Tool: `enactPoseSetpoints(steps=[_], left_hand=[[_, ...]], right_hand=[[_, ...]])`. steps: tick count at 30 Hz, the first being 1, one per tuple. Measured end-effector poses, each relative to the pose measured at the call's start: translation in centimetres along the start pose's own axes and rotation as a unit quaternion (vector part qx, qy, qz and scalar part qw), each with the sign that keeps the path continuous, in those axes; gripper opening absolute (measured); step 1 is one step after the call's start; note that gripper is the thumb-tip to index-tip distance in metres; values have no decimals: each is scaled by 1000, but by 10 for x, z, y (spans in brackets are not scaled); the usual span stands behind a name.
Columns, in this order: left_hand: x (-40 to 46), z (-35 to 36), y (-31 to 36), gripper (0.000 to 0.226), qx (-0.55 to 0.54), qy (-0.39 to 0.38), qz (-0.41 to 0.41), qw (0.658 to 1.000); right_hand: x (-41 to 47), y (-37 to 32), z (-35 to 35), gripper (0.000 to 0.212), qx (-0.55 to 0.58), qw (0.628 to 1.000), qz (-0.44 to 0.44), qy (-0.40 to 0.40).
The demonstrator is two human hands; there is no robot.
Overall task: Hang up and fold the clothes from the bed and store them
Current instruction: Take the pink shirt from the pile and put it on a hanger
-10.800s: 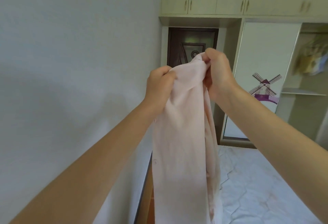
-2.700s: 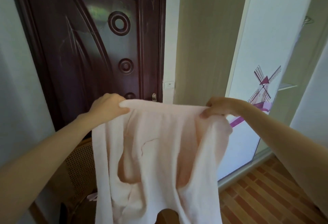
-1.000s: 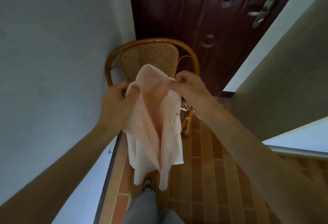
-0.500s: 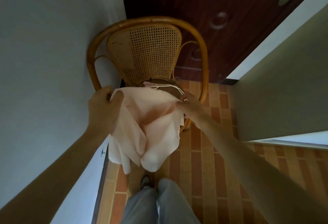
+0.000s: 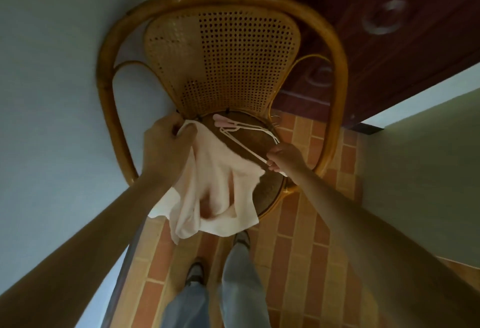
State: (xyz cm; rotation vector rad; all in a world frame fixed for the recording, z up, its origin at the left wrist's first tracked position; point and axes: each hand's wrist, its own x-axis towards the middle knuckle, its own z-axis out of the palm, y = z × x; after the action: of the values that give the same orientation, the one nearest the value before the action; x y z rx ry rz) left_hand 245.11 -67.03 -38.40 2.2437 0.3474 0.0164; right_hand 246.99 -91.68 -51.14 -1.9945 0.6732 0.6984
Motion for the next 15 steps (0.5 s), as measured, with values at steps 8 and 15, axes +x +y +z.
enactPoseSetpoints(steps=[8,15], left_hand=[[52,81,-2,38,-11,5,16,1000],[73,123,-19,24,-14,-17,25,999]], right_hand=[[125,41,2,27,-144,986,36,76],[189,67,22,38,-284,956,34,67]])
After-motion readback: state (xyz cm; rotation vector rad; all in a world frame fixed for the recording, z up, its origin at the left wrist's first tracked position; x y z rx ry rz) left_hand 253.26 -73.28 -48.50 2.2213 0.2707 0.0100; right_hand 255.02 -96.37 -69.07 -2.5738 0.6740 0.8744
